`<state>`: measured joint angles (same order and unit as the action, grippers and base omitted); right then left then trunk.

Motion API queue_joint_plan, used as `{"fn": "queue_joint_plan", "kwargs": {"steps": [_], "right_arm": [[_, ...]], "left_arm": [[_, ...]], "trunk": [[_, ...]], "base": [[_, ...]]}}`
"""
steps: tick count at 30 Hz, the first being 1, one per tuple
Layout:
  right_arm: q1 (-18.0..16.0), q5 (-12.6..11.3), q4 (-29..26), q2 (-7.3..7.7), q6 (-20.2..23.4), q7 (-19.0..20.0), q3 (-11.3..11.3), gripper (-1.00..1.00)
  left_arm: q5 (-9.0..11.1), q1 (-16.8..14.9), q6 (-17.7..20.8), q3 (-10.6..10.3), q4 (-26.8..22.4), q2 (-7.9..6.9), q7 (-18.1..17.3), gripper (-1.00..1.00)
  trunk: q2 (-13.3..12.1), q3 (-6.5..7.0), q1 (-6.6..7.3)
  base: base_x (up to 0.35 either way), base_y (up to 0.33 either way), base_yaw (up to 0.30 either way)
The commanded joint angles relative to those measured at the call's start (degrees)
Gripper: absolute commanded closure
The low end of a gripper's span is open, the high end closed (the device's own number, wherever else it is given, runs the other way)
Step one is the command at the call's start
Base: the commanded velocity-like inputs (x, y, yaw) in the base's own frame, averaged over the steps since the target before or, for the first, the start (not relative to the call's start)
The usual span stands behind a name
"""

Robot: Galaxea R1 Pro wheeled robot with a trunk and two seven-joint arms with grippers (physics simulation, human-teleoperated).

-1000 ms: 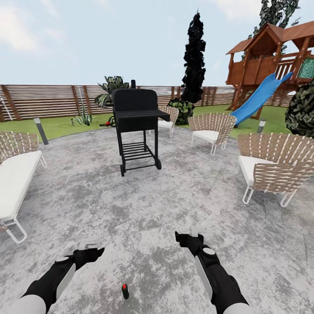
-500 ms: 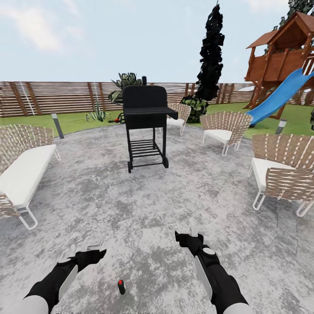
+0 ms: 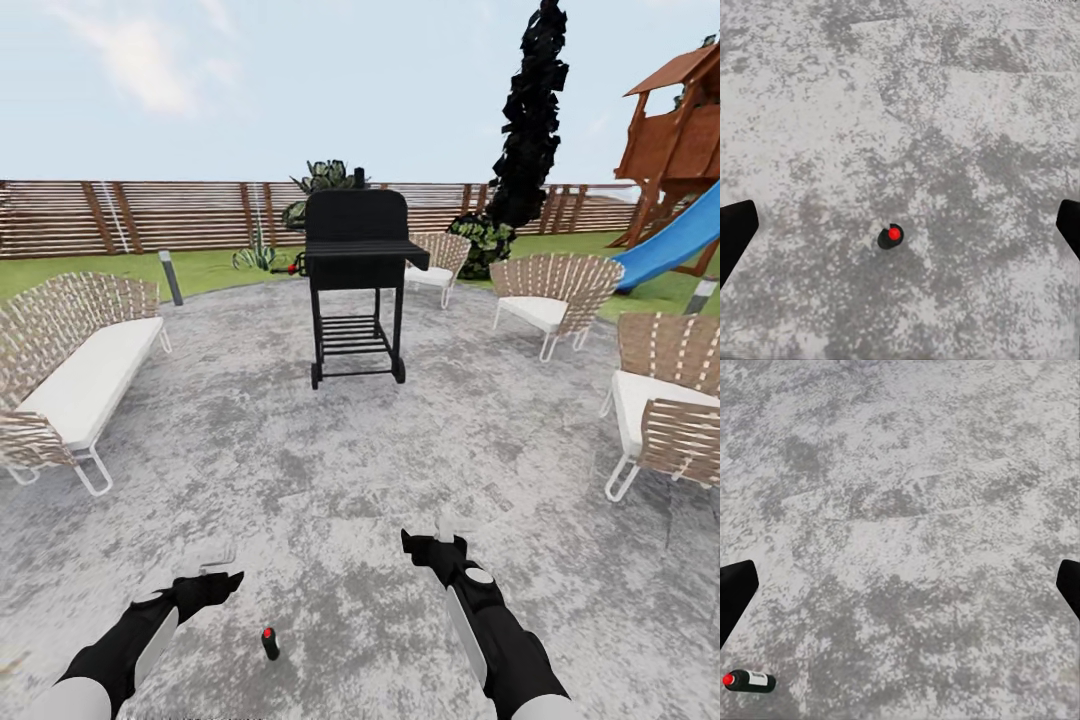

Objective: In the garden, pick up the pesticide atomizer on the floor and spray pesticide onto both trees until each tree trunk is fully covered.

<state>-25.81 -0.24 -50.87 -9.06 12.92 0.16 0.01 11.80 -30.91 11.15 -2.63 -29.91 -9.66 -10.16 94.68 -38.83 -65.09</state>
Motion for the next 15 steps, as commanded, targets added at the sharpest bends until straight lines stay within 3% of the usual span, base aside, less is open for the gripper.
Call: {"fn": "queue_joint_plan", "kwargs": {"steps": [1,4,6,15], "right_arm": [[-0.01,-0.02,-0.11,0.00,0.32,0.02,0.00,-1.00],[-0.02,-0.03,-0.11,0.00,0.33,0.02,-0.06,-1.00],[-0.03,-0.02,-0.11,0.00,0.33,0.02,-0.09,-1.00],[-0.02,-0.02,-0.11,0.00,0.35,0.02,-0.08,-1.00]], "left_arm": [[0.62,-0.03,0.36,-0.27,-0.08,-0.04,0.05,-1.00],[0.63,-0.03,0.36,-0.27,-0.07,0.39,0.05,-1.00],[0.52,-0.03,0.36,-0.27,-0.07,1.58,0.05,-1.00],[0.57,-0.03,0.36,-0.34,-0.06,1.83,0.05,-1.00]], "trunk": [[0.03,-0.11,0.00],[0.03,-0.25,0.00],[0.03,-0.35,0.00],[0.03,-0.78,0.00]], "base": [[0.083,-0.313,0.249],[0.086,-0.314,0.251],[0.107,-0.315,0.252],[0.151,-0.314,0.253]]}}
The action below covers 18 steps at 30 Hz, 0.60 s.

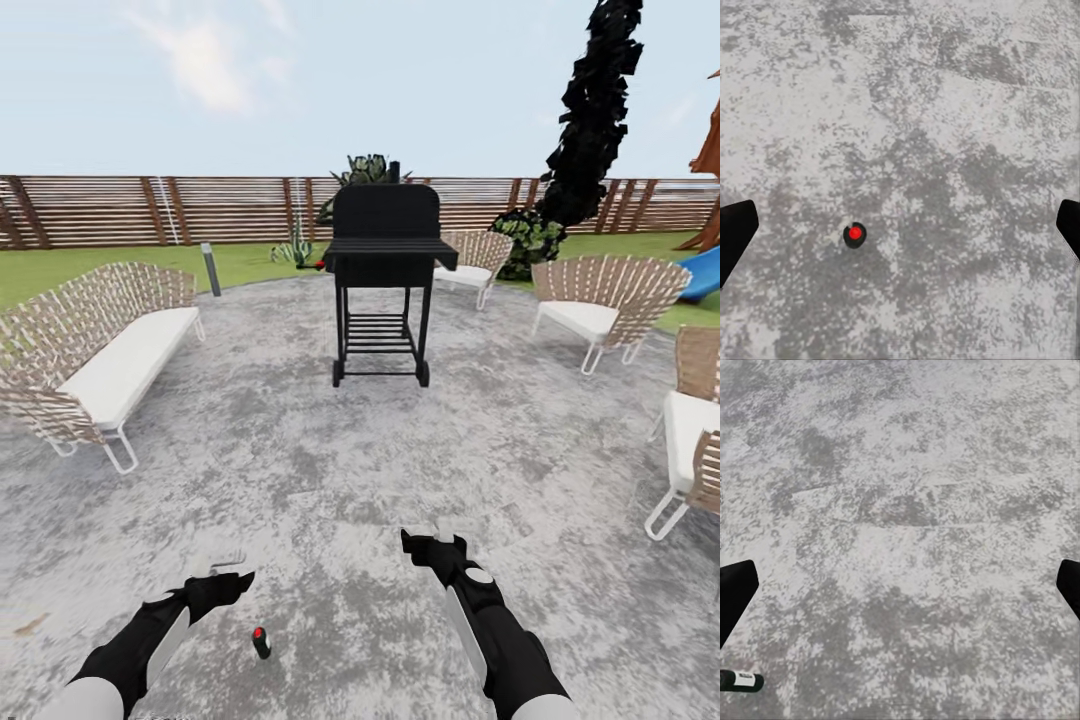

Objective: In the garden, pick up the pesticide atomizer on the floor and spray pesticide onto both trees until each tree trunk is fully covered.

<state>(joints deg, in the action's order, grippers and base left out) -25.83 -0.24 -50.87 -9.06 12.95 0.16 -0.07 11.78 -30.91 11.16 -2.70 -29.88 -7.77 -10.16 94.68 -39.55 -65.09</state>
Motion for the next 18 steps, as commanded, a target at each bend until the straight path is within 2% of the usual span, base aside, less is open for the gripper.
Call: {"fn": "queue_joint_plan", "kwargs": {"steps": [1,13,18], "right_arm": [[-0.01,-0.02,-0.11,0.01,0.32,0.02,-0.01,-1.00],[-0.01,-0.02,-0.11,0.01,0.31,0.02,-0.12,-1.00],[0.00,-0.02,-0.11,0.01,0.32,0.01,-0.20,-1.00]], "left_arm": [[0.60,-0.03,0.36,-0.28,-0.09,-0.05,0.06,-1.00],[0.53,-0.03,0.36,-0.06,-0.14,-0.09,0.06,-1.00],[0.60,-0.03,0.69,-0.03,-0.44,-0.07,-0.02,-1.00]], "trunk": [[0.03,-0.10,-0.01],[0.03,-0.68,-0.01],[0.03,-0.91,-0.01]], "base": [[0.158,-0.314,0.252],[0.161,-0.311,0.252],[0.168,-0.218,0.258]]}}
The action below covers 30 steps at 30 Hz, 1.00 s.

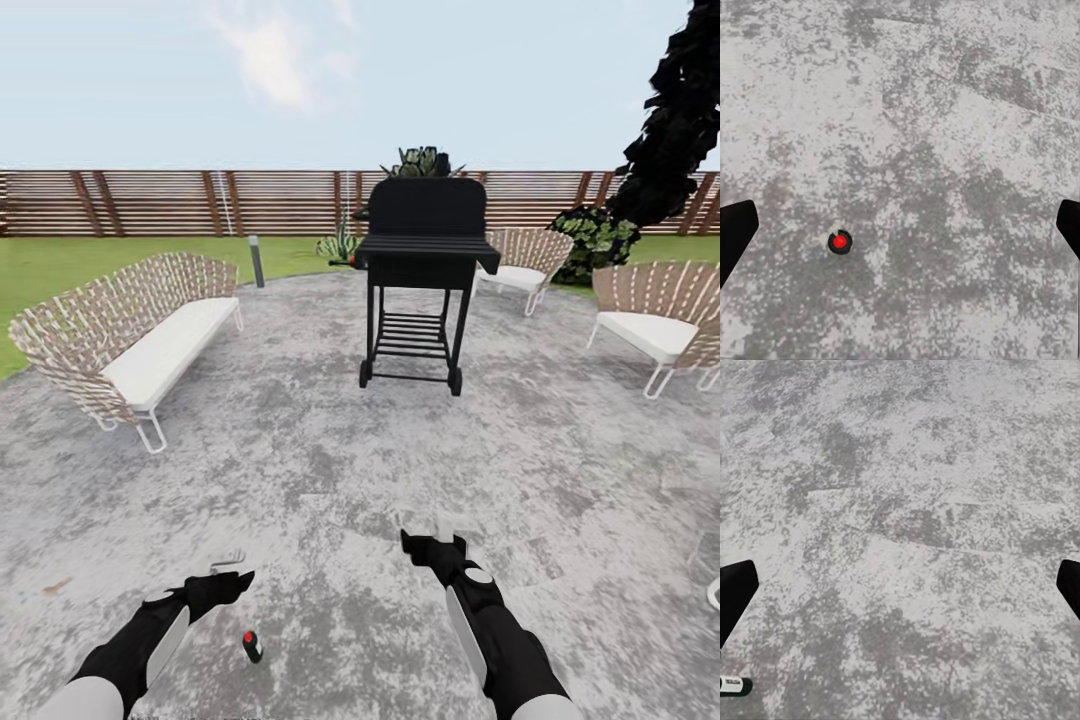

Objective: In the garden, pick up the pesticide atomizer on the floor and spray pesticide onto both trees until each tree trunk is fully covered.

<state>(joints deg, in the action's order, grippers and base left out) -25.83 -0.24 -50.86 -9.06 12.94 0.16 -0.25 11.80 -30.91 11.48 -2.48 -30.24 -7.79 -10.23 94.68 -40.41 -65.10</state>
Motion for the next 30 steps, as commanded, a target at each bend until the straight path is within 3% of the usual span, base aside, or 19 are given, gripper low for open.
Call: {"fn": "queue_joint_plan", "kwargs": {"steps": [1,16,24,30], "right_arm": [[-0.01,-0.02,-0.11,0.01,0.33,0.00,-0.02,-1.00],[0.01,-0.02,-0.11,0.01,0.33,0.02,-0.02,-1.00],[0.01,-0.02,-0.11,0.01,0.33,0.02,-0.02,-1.00],[-0.01,-0.02,-0.09,0.01,0.33,0.02,-0.02,-1.00]], "left_arm": [[0.59,-0.04,0.40,-0.25,-0.15,-0.04,0.04,-1.00],[0.63,-0.03,0.48,-0.24,-0.23,-0.03,0.08,-1.00],[0.70,-0.03,0.42,-0.21,0.09,-0.03,0.05,-1.00],[0.77,-0.03,0.31,-0.40,-0.13,0.24,0.04,-1.00]], "trunk": [[0.03,-0.10,0.00],[0.03,-0.79,0.00],[0.03,-1.15,0.00],[0.03,-1.42,0.00]], "base": [[0.035,-0.261,0.261],[-0.106,-0.253,0.261],[0.063,-0.268,0.261],[0.021,-0.068,0.261]]}}
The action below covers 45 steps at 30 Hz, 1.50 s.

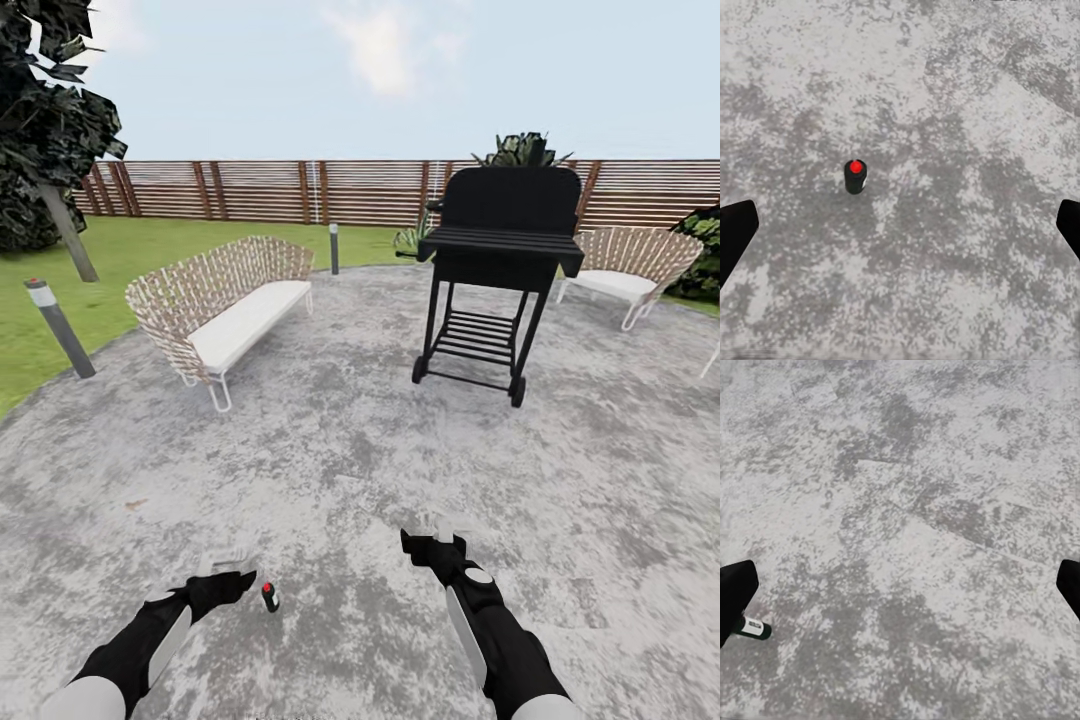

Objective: In the garden, pick up the pesticide atomizer on the floor and spray pesticide onto both trees until each tree trunk is fully covered.

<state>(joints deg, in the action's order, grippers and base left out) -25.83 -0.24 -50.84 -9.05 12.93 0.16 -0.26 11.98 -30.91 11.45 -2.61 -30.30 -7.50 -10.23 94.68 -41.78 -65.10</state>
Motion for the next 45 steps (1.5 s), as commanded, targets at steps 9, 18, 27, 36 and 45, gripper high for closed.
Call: {"fn": "queue_joint_plan", "kwargs": {"steps": [9,18,27,36,45], "right_arm": [[-0.01,-0.03,-0.10,0.00,0.37,0.02,0.04,-1.00],[-0.01,0.09,-0.47,0.00,0.42,-0.07,0.31,-1.00],[-0.05,0.16,-6.80,0.08,0.44,0.06,0.21,-1.00],[-1.65,0.34,-12.94,1.51,10.36,-0.14,0.56,-1.00],[-2.83,0.40,-9.09,2.70,11.24,-0.51,0.71,-1.00]], "left_arm": [[0.52,-0.07,0.06,-0.13,-0.46,0.12,0.04,-1.00],[-0.24,-0.74,-0.69,-0.79,-4.33,3.00,0.05,-1.00],[-0.52,-0.61,-5.78,-0.59,-4.12,3.32,0.04,-1.00],[-0.52,-0.25,-6.07,-0.55,-3.99,3.11,0.04,-1.00],[-0.71,-0.20,-5.89,-1.25,-3.98,3.53,0.85,-1.00]], "trunk": [[3.23,-1.90,-1.75],[6.84,-3.93,-3.73],[10.45,-5.73,-5.71],[14.06,-7.35,-7.68],[17.67,-8.96,-9.66]], "base": [[0.001,-0.005,0.261],[0.000,0.000,0.261],[0.000,0.000,0.109],[0.000,0.000,0.001],[0.000,0.000,0.000]]}}
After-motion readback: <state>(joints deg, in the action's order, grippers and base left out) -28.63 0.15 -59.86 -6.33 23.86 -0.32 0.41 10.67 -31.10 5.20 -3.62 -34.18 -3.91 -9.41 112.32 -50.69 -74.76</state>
